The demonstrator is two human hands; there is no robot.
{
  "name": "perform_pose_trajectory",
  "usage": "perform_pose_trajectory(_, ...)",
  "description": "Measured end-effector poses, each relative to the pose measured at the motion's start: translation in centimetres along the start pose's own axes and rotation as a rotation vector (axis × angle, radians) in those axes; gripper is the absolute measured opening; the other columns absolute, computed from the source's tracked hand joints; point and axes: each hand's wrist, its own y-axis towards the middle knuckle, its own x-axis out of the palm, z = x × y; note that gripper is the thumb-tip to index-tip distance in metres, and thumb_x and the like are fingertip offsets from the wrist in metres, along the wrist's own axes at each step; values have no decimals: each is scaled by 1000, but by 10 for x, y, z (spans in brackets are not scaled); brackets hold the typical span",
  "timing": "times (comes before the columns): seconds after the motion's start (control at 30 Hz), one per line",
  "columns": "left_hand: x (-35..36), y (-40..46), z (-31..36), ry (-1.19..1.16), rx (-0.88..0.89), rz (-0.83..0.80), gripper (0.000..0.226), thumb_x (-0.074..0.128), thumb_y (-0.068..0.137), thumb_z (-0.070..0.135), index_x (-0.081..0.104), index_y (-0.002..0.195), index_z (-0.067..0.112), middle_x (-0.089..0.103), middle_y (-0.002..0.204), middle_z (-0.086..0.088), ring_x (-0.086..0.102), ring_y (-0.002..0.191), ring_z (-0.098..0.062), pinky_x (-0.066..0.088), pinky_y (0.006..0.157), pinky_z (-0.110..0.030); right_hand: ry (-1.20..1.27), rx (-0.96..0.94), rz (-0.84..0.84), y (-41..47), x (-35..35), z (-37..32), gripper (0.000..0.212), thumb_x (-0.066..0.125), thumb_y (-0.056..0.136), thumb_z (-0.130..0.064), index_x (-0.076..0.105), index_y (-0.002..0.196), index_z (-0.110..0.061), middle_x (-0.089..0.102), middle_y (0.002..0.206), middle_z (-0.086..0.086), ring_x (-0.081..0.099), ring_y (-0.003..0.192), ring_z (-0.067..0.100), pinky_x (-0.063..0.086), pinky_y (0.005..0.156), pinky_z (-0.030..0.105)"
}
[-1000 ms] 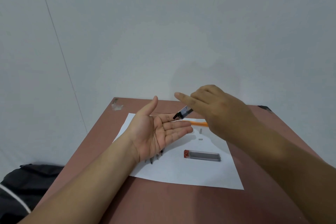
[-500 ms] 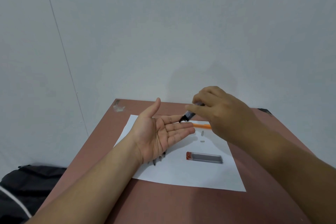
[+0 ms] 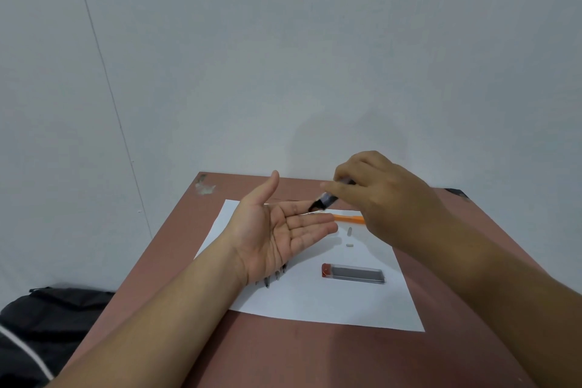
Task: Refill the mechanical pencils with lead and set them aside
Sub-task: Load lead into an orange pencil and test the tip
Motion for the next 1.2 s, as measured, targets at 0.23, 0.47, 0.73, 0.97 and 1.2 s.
perform_pose_trajectory(0.23,0,-1,0,3,1,-12,89,49,94,63,51,131,-17,58,126,-41,62,118,-49,54,98,-46,-17,-11,10,-3,1,1,70,50,79,19,60,140,-14,65,106,5,57,95,31,53,66,41)
perform_pose_trajectory(0.47,1,0,0,0,-1,-9,88,50,94,62,50,132,-18,58,127,-41,61,118,-49,52,100,-47,-2,3,20,-3,2,-1,71,53,78,19,59,140,-14,65,105,4,57,94,30,53,67,41)
perform_pose_trajectory(0.73,0,0,-1,-3,3,-10,87,51,94,61,51,131,-18,58,126,-41,61,118,-50,50,102,-48,-31,0,25,-4,3,-1,67,54,79,19,62,137,-14,65,104,5,56,92,29,50,66,38)
perform_pose_trajectory(0.97,0,1,-1,2,2,-17,89,52,92,61,48,133,-18,57,128,-41,60,119,-51,52,100,-47,-9,31,-23,-6,1,-4,90,47,80,20,31,158,-24,62,103,2,54,91,29,51,65,41)
perform_pose_trajectory(1.2,-1,1,-2,14,3,-18,87,50,94,61,52,131,-17,58,127,-40,60,120,-51,48,104,-48,-15,43,-22,-7,4,-7,95,57,72,23,42,153,-24,62,103,0,54,90,27,48,59,38)
